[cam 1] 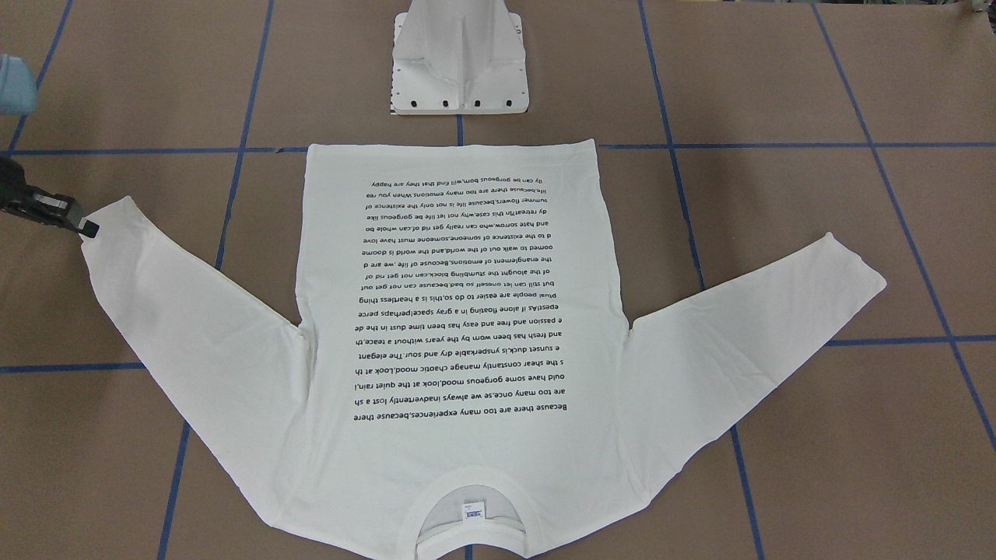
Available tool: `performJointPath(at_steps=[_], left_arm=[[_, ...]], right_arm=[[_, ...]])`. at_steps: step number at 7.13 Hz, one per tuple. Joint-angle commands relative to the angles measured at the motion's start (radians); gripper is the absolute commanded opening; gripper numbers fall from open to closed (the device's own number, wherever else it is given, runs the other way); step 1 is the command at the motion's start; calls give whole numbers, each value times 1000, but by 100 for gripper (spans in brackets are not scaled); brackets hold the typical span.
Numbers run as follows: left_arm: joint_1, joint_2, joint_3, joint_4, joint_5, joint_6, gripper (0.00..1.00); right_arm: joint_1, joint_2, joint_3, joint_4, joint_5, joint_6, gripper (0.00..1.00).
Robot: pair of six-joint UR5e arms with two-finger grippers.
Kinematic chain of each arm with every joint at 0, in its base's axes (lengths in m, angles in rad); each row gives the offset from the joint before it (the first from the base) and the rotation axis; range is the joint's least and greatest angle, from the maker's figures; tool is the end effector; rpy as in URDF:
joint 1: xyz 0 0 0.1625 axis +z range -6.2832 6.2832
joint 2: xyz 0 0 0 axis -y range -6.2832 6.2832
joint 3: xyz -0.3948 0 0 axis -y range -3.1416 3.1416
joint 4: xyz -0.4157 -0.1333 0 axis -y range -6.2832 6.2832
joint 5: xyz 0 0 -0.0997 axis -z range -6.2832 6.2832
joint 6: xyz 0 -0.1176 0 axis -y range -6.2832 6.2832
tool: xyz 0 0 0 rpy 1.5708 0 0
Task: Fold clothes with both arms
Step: 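Reach the right gripper across to the sleeve nearest the left arm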
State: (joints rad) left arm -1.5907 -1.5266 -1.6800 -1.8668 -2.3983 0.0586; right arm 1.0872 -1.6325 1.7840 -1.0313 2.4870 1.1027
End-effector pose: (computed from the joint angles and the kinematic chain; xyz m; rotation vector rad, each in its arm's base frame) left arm -0.0570 -0.5177 0.5691 0.3721 0.8048 0.1855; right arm -0.2013 -0.4693 0.4854 -0.1757 -1.0711 0.2411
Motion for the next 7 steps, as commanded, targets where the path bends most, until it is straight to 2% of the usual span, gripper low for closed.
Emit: performJointPath(at_steps=[1,2,3,4,5,6,7], left_arm=[[0,2,-3,0,-1,1,100],[0,0,-1,0,-1,0,100],[0,0,0,0,-1,-2,100],[0,0,0,0,-1,-3,100],[1,0,2,0,-1,-3,100],[1,0,-1,0,-1,-2,100],[1,0,0,0,1,-3,100]], right_arm=[[-82,301,57,-197,-43,284,0],[-158,511,-4,-266,-171,437,0],[-203,710,-117,-298,-241,548,0],[-207,882,-250,-276,-290,618,0],[-226,1072,-429,-248,-325,621,0],[-330,1211,-606,-158,-450,629,0],[-446,1233,-673,-42,-666,711,0]])
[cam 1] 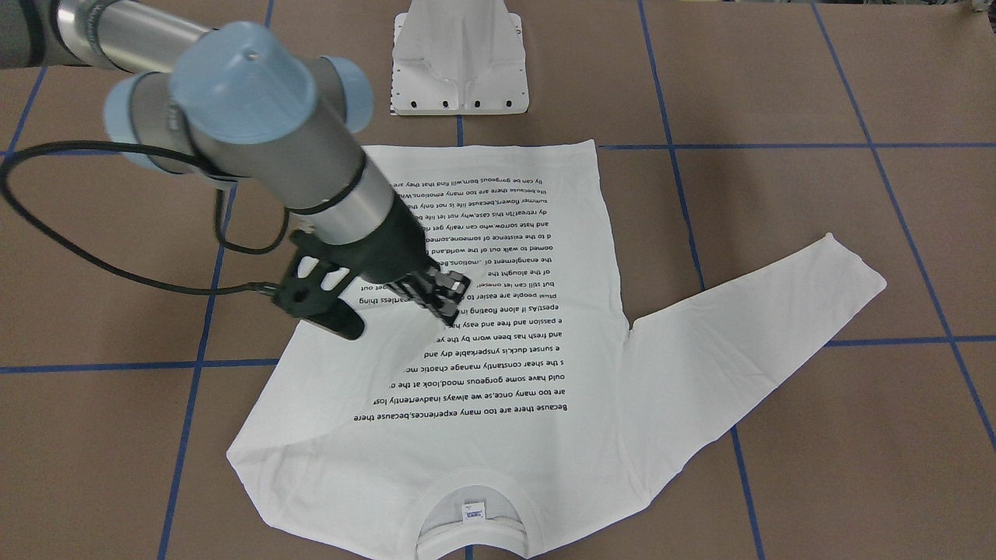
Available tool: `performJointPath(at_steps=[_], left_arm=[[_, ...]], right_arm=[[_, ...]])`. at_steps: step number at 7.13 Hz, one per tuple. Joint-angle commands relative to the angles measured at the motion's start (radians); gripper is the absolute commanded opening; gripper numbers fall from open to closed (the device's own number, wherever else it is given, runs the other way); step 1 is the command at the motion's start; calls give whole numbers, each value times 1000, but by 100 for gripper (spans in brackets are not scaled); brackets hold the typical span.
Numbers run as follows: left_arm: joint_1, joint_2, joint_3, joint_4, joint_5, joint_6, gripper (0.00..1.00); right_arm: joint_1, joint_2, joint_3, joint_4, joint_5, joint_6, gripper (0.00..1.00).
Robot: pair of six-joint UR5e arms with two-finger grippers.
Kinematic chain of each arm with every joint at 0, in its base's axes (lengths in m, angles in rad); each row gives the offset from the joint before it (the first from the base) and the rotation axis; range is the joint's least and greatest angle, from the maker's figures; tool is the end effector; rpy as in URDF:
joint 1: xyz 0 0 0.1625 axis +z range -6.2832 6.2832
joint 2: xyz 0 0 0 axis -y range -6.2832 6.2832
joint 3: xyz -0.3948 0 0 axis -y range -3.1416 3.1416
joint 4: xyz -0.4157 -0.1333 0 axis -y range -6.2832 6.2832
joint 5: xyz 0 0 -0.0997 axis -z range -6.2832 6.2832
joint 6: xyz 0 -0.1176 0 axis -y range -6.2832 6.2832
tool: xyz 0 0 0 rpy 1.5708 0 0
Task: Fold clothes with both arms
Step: 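Reach the right gripper across to the sleeve nearest the left arm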
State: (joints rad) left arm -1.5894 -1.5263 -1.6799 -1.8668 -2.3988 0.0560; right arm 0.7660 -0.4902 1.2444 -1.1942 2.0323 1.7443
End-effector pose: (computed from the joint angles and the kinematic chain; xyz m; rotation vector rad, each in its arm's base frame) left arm -0.0563 -0.5177 0.5693 0.3702 0.8060 0.1842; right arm -0.5125 -0.6053 0.0184 -0.0699 -1.1960 0.5662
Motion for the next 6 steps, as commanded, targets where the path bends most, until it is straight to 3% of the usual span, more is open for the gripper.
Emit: performJointPath(at_steps=[1,2,3,4,6], left_arm=[[0,0,6,0,1,-2,100],[2,-2,8,0,1,-2,100],[8,-5,12,-24,1,-2,100],[20,1,12,-75,1,-4,100],[51,2,109,-136,0,-11,100]], right_arm=[[-163,99,-187,189,-263,83,0],[-172,117,-228,208,-270,84,57],[-200,122,-241,211,-332,84,99],[-212,133,-261,211,-354,84,100],[-220,154,-269,211,-356,119,100]])
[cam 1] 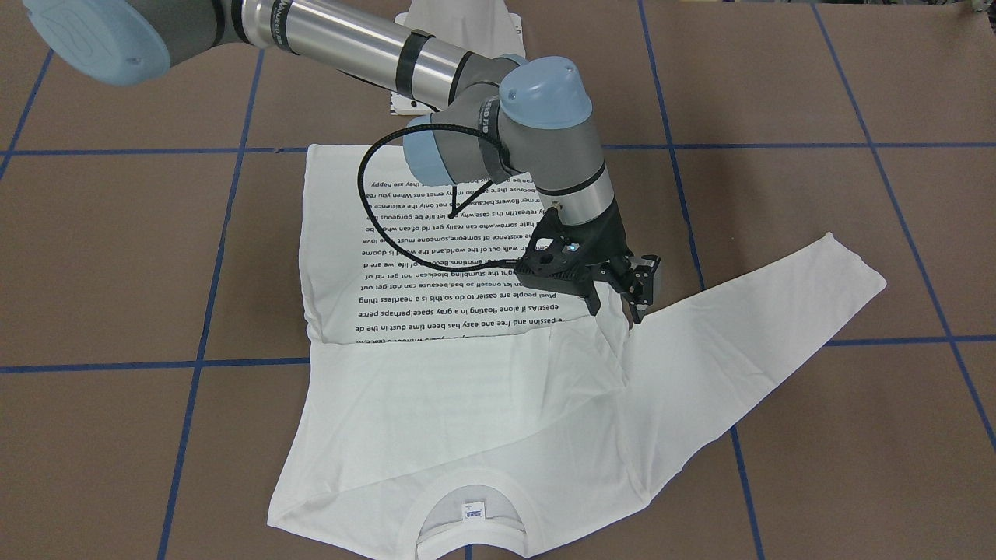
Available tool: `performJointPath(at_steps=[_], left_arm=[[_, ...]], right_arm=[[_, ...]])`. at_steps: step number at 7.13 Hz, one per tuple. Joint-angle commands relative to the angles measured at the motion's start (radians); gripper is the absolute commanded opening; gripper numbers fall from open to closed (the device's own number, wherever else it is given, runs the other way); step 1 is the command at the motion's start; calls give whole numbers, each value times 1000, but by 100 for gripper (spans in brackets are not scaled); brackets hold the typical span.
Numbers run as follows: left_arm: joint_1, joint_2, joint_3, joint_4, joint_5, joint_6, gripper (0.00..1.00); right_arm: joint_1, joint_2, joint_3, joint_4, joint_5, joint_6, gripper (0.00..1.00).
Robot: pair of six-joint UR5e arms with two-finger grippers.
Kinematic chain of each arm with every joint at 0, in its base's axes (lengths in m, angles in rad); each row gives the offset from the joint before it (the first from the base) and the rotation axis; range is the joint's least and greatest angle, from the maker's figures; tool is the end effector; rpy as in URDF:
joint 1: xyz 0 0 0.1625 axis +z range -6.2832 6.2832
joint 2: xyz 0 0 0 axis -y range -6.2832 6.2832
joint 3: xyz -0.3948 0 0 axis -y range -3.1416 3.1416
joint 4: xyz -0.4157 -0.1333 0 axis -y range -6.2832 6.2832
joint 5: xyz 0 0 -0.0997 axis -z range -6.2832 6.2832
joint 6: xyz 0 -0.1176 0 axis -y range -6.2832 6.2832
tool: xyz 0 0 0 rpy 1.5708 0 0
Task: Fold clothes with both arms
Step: 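Reach the right gripper across to the sleeve nearest the left arm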
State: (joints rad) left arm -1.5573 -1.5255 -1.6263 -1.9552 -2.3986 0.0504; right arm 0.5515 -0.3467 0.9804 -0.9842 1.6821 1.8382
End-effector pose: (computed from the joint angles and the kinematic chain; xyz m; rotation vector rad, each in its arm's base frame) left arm -0.0397 -0.5210 0.5878 0.3871 0.8106 0.2228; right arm -0.6612 -0.5479 -0.0030 0.0780 -1.2455 0.6448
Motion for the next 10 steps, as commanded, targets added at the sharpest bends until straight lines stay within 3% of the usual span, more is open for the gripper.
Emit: performJointPath(at_steps=[1,3,4,6,10], left_arm=[[54,-18,138,-124,1,-118,99],[275,-126,265,-165,9,-466,91],[319,-131,298,-171,9,-474,87],[338,-153,387,-232,9,-475,85],[393,-151,387,-231,3,-475,75]], right_arm=[[5,2,30,-5,4,47,100],[63,-156,258,-72,117,61,100],[80,-223,356,-121,139,56,100],[82,-284,406,-126,139,55,100],[82,-296,412,-125,139,56,100]])
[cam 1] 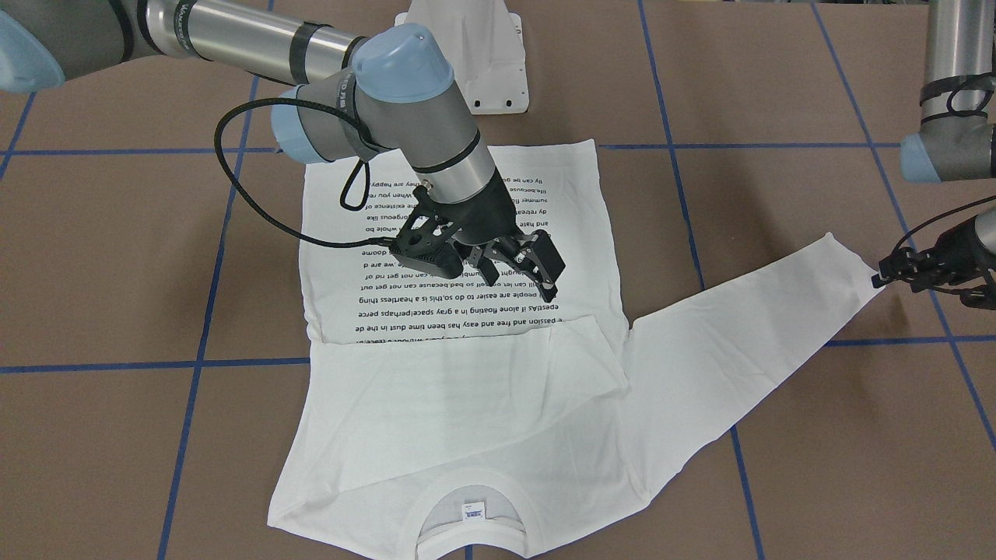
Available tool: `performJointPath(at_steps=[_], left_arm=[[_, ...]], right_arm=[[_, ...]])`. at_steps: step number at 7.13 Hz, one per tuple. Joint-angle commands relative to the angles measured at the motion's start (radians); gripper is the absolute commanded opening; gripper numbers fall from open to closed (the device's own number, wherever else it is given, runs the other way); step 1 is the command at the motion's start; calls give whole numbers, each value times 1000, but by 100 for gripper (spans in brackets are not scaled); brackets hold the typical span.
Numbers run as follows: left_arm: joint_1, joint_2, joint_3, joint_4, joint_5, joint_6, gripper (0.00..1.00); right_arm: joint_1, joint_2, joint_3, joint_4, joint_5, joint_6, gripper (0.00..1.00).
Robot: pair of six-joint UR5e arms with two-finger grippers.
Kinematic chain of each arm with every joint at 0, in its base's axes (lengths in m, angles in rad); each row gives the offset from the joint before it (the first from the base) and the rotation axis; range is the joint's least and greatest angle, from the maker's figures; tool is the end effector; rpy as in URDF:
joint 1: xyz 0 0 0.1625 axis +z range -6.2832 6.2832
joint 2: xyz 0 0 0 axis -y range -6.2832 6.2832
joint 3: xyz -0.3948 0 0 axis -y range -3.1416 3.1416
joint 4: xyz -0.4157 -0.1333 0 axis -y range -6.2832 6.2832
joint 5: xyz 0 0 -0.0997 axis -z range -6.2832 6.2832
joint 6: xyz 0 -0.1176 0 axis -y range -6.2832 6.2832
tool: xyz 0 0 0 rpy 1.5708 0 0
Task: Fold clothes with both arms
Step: 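Fold the sleeve across the shirt body with the right gripper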
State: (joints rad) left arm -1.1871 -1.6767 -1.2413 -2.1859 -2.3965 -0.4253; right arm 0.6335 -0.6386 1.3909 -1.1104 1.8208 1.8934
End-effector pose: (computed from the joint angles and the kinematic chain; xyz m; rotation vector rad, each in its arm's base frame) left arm 0.1698 -0.5458 0.6829 0.0184 0.8939 0.1228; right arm -0.5526 -0.5352 0.0603 -0.0298 -1.2523 0.6801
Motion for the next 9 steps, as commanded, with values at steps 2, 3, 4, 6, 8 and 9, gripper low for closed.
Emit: performJointPath(at_steps=[2,3,4,6,8,9], left_arm=[[30,6,0,-2,-1,-1,42],[30,12,2,-2,0,-1,7],[30,11,2,0,2,-3,0],[32,12,-21,6,-3,-4,0],[30,12,-76,21,-103,-4,0],[30,6,-85,21,-110,-4,0]], right_arm=[[0,-7,0,3,-1,1,100],[0,-4,2,3,-1,1,100],[0,-4,0,3,-1,3,100],[2,-6,2,7,0,1,100],[5,-63,80,1,5,1,100],[15,-108,138,-3,11,1,100]])
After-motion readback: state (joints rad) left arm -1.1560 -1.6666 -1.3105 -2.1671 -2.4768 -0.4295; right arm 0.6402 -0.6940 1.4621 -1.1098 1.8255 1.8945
